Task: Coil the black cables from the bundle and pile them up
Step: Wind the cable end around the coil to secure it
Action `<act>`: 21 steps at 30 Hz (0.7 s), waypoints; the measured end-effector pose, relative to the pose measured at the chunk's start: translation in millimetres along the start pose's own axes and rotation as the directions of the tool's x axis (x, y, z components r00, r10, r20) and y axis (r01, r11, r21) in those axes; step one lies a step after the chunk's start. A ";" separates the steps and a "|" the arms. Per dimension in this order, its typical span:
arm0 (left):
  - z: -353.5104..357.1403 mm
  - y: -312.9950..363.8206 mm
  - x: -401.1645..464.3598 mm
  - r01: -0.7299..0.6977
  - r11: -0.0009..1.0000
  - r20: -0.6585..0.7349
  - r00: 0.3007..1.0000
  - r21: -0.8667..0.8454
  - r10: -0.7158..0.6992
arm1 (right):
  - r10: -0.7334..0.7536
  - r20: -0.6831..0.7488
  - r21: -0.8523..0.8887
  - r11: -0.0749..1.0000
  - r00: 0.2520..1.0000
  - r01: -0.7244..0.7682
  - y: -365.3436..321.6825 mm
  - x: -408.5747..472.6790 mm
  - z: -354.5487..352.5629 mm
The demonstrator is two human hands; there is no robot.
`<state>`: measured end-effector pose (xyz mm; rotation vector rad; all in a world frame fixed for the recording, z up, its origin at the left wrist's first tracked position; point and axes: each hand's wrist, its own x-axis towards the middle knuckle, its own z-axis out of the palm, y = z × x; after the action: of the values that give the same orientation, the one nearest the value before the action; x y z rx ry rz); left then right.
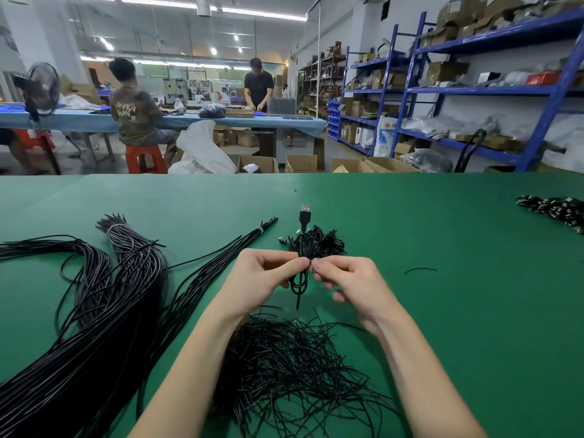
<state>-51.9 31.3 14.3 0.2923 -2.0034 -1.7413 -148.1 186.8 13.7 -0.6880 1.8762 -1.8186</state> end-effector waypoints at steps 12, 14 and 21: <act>-3.3 0.1 -0.5 0.201 0.964 0.097 0.978 -0.174 -0.187 | -0.416 0.105 -0.521 0.751 0.903 0.406 -8.8 -7.3 -7.6; -3.2 1.6 -1.0 0.207 0.960 0.100 0.977 -0.189 -0.191 | -0.517 0.083 -0.554 0.687 0.852 0.471 -9.0 -8.3 -5.9; 9.4 5.8 -2.1 -0.004 0.994 0.042 0.999 -0.110 0.009 | 0.181 0.015 0.368 0.914 0.983 -0.173 -3.6 -3.4 6.1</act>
<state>-53.8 41.5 18.7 0.2143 -1.9270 -1.8603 -141.5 184.1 17.0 -0.3550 1.4892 -1.9836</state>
